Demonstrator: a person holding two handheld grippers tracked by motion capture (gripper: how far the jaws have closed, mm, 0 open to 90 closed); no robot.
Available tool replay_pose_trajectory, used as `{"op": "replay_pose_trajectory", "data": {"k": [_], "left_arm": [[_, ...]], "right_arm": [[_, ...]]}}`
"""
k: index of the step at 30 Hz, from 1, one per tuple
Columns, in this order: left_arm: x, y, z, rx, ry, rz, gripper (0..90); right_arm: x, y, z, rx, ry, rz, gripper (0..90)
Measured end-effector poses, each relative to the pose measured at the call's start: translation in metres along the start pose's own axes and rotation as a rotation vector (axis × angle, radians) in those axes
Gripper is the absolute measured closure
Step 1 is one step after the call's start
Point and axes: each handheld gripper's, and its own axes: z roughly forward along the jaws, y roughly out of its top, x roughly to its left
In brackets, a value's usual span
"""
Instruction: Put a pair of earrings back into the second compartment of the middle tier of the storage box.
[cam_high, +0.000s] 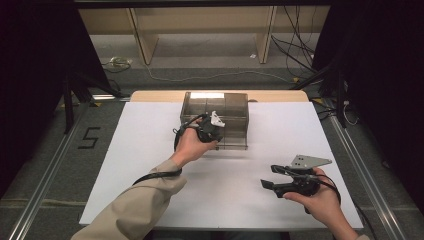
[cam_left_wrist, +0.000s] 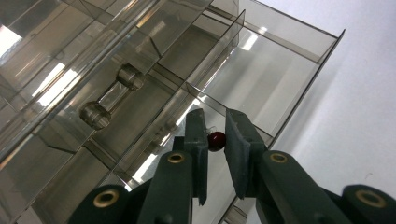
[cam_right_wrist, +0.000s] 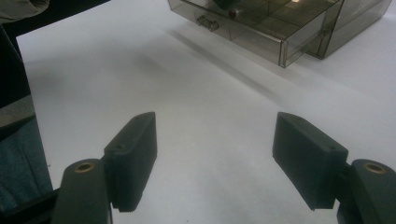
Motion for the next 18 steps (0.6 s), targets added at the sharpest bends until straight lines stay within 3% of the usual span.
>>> {"op": "replay_pose_trajectory", "data": {"k": [18], "left_arm": [[0.0022, -0.0018, 0.0092, 0.022, -0.002, 0.007, 78.3]], "right_arm": [[0.0001, -0.0001, -0.0002, 0.003, 0.000, 0.001, 31.3]]}}
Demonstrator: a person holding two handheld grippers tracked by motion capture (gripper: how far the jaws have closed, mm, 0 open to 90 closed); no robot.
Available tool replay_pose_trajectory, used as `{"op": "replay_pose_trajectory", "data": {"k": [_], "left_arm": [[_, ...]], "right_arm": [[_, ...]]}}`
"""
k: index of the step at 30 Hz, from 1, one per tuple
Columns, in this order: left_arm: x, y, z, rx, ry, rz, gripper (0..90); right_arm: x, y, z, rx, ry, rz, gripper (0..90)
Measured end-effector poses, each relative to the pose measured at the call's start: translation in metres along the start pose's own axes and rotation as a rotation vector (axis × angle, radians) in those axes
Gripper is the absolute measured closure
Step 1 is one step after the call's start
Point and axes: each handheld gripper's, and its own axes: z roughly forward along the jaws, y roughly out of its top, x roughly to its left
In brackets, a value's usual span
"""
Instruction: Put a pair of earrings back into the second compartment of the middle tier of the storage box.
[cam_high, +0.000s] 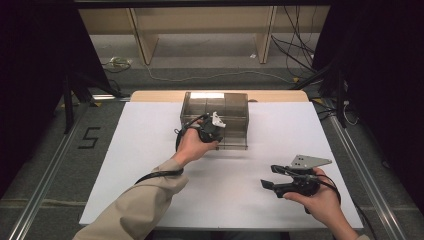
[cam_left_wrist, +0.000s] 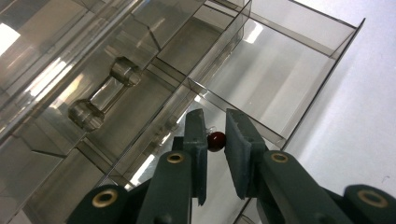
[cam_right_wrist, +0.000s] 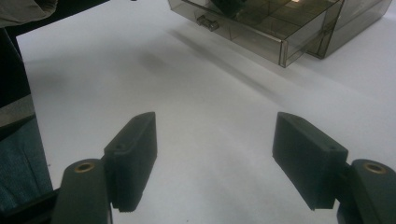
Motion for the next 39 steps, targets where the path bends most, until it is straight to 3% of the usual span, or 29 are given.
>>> {"op": "replay_pose_trajectory", "data": {"k": [9, 14, 23, 25, 29, 35, 39], "left_arm": [[0.000, 0.000, 0.000, -0.012, 0.003, -0.010, 76.9], [0.002, 0.000, -0.003, -0.016, 0.013, -0.024, 71.2], [0.000, 0.001, -0.021, -0.063, 0.011, -0.056, 61.8], [-0.001, 0.000, -0.024, -0.053, 0.013, -0.078, 60.1], [-0.004, -0.003, -0.028, -0.040, 0.007, -0.080, 54.9], [-0.008, -0.012, -0.039, -0.070, 0.003, -0.082, 47.2], [-0.012, -0.023, -0.045, -0.099, -0.029, -0.093, 43.7]], "right_arm": [[0.000, 0.000, 0.000, -0.002, 0.000, 0.000, 31.3], [0.000, 0.000, 0.000, -0.001, 0.002, 0.000, 31.3], [0.000, 0.000, 0.000, 0.000, 0.000, 0.001, 31.3], [0.000, 0.000, 0.000, -0.003, 0.000, 0.002, 31.3], [0.000, 0.000, 0.000, 0.000, 0.002, 0.000, 31.3], [0.000, 0.000, 0.000, 0.000, -0.001, 0.002, 31.3], [0.000, 0.000, 0.000, -0.002, 0.000, 0.002, 31.3]]}}
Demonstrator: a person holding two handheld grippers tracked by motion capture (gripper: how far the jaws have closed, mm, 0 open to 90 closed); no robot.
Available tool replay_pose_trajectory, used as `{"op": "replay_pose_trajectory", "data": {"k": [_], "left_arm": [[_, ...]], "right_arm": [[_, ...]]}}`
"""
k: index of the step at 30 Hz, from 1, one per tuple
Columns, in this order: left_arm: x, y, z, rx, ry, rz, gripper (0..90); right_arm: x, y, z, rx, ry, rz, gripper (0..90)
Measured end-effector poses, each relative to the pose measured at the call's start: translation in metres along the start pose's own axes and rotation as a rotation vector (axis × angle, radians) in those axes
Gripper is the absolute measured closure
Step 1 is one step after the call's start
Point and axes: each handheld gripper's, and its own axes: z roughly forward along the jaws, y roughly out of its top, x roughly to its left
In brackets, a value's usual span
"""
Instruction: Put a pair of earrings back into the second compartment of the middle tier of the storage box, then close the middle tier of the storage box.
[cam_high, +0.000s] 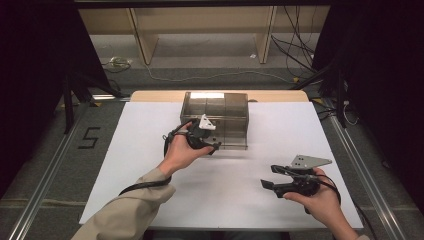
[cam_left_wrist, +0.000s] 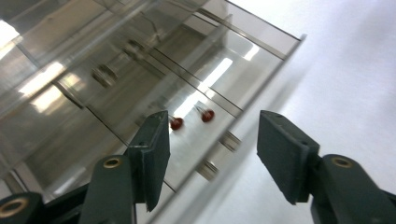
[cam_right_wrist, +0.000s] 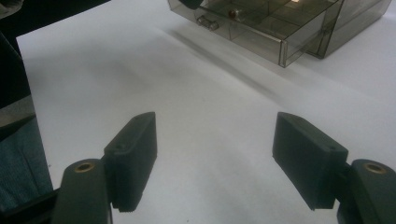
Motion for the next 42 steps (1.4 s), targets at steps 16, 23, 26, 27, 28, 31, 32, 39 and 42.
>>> {"op": "replay_pose_trajectory", "data": {"k": [16, 23, 26, 27, 28, 31, 32, 39, 42], "left_arm": [[-0.018, -0.046, -0.024, -0.049, -0.046, 0.008, 32.0], [-0.021, -0.053, -0.028, -0.051, -0.038, 0.014, 32.4], [-0.019, -0.052, -0.029, -0.063, -0.033, 0.020, 33.4], [-0.019, -0.052, -0.030, -0.066, -0.034, 0.019, 33.6], [-0.019, -0.052, -0.030, -0.071, -0.030, 0.020, 33.7], [-0.018, -0.053, -0.029, -0.092, -0.025, 0.022, 37.2], [-0.017, -0.054, -0.030, -0.101, -0.023, 0.022, 39.6], [-0.014, -0.060, -0.027, -0.110, 0.031, 0.035, 77.5], [-0.013, -0.060, -0.025, -0.106, 0.068, 0.041, 89.2]], "right_arm": [[-0.001, 0.000, 0.001, 0.001, -0.008, 0.008, 31.2], [0.000, 0.000, 0.000, -0.001, -0.008, 0.006, 31.1], [0.000, 0.001, 0.000, 0.001, -0.010, 0.005, 31.1], [0.000, 0.001, 0.000, 0.000, -0.009, 0.006, 31.1], [0.000, 0.000, 0.000, -0.002, -0.008, 0.004, 31.1], [-0.001, 0.000, -0.001, -0.004, -0.013, 0.007, 31.0], [-0.001, 0.001, -0.001, -0.004, -0.014, 0.008, 31.1], [0.000, 0.002, -0.001, -0.005, -0.013, 0.007, 30.9], [0.000, 0.000, 0.000, -0.006, -0.010, 0.001, 31.0]]}}
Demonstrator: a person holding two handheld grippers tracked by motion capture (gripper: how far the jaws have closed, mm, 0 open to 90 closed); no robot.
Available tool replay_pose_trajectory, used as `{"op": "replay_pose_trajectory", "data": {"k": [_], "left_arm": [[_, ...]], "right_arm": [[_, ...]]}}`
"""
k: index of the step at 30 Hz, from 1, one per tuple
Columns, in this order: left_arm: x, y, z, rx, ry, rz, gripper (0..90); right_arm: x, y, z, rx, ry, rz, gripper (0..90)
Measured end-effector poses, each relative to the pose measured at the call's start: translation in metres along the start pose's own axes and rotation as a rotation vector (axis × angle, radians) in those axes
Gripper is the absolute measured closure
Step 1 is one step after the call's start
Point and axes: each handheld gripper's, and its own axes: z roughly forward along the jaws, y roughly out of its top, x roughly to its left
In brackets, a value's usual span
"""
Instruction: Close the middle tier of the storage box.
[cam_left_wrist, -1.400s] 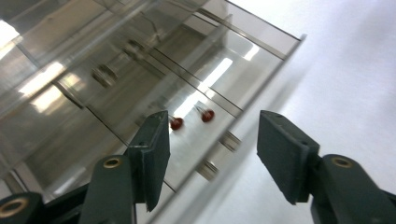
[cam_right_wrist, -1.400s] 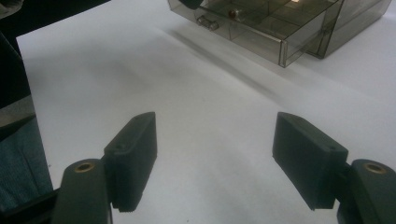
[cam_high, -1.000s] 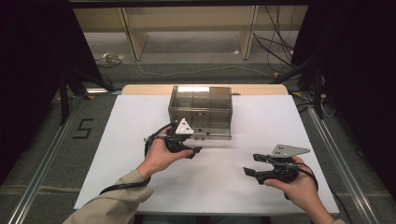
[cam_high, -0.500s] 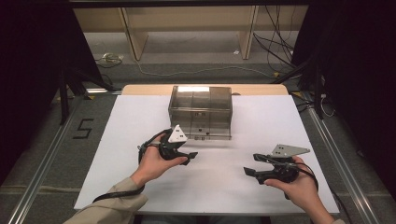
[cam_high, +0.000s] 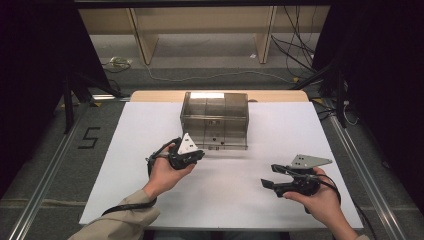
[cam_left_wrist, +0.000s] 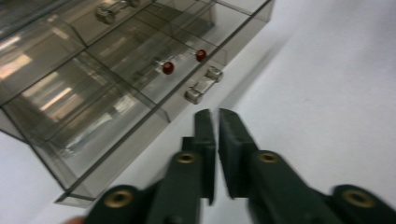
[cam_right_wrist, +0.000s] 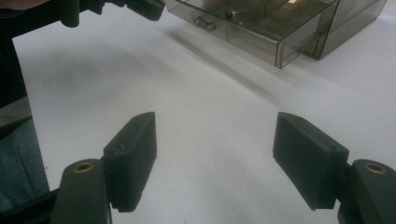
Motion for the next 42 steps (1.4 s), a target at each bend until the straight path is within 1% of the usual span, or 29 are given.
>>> {"op": "replay_pose_trajectory", "data": {"k": [3, 6, 8, 11, 13, 16, 20, 24, 26, 27, 33, 35, 38, 42], "left_arm": [[-0.001, 0.000, 0.004, 0.005, 0.010, -0.006, 89.4], [-0.001, 0.000, 0.008, 0.020, 0.010, 0.007, 89.5], [-0.001, -0.001, 0.011, 0.026, 0.014, 0.006, 89.5], [0.000, -0.001, 0.014, 0.035, 0.021, 0.011, 89.5], [0.000, 0.000, 0.018, 0.037, 0.027, 0.016, 89.6], [0.000, 0.001, 0.026, 0.044, 0.047, 0.024, 89.6], [0.003, 0.001, 0.033, 0.062, 0.056, 0.034, 89.6], [0.003, 0.004, 0.039, 0.059, 0.065, 0.043, 89.6], [0.003, 0.004, 0.041, 0.061, 0.063, 0.043, 89.6], [0.003, 0.004, 0.041, 0.062, 0.067, 0.052, 89.6], [0.005, 0.006, 0.042, 0.066, 0.070, 0.055, 89.6], [0.006, 0.005, 0.043, 0.066, 0.079, 0.052, 89.6], [0.009, 0.004, 0.044, 0.079, 0.082, 0.053, 89.6], [0.009, 0.005, 0.046, 0.073, 0.084, 0.050, 89.6]], "right_arm": [[-0.003, -0.001, -0.002, -0.004, 0.001, 0.012, 30.9], [-0.003, -0.001, -0.002, -0.008, 0.000, 0.011, 30.9], [-0.004, -0.002, -0.002, -0.003, 0.000, 0.010, 30.9], [-0.003, -0.001, -0.002, -0.008, 0.000, 0.013, 30.9], [-0.003, -0.001, -0.002, -0.004, 0.000, 0.012, 30.9], [-0.002, -0.001, -0.002, -0.003, 0.001, 0.010, 30.9], [-0.002, -0.001, -0.003, -0.006, -0.003, 0.012, 30.9], [-0.001, -0.002, -0.004, -0.005, -0.008, 0.011, 30.9], [-0.001, -0.002, -0.005, -0.005, -0.011, 0.010, 30.9], [-0.001, -0.002, -0.005, -0.002, -0.012, 0.009, 31.0], [-0.001, -0.003, -0.005, -0.003, -0.012, 0.010, 31.0], [-0.001, -0.002, -0.005, -0.005, -0.013, 0.009, 31.1], [0.000, -0.002, -0.004, -0.002, -0.009, 0.008, 31.1], [-0.001, -0.001, -0.004, -0.003, -0.008, 0.007, 31.1]]}}
